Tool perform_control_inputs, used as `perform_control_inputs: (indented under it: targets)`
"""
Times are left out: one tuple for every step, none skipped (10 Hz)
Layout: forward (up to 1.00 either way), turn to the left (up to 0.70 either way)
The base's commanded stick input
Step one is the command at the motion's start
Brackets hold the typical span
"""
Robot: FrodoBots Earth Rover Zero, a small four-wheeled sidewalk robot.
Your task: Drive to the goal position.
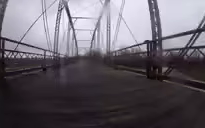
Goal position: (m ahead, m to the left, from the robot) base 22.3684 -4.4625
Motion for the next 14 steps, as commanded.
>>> perform_control_inputs:
  targets:
    - [1.0,0.0]
    - [1.0,0.0]
    - [1.0,0.0]
    - [1.0,0.0]
    - [1.0,0.0]
    - [1.0,0.0]
    - [1.0,0.0]
    - [1.0,0.0]
    - [1.0,-0.01]
    - [1.0,-0.03]
    - [1.0,-0.11]
    - [1.0,-0.22]
    - [1.0,-0.22]
    - [1.0,-0.22]
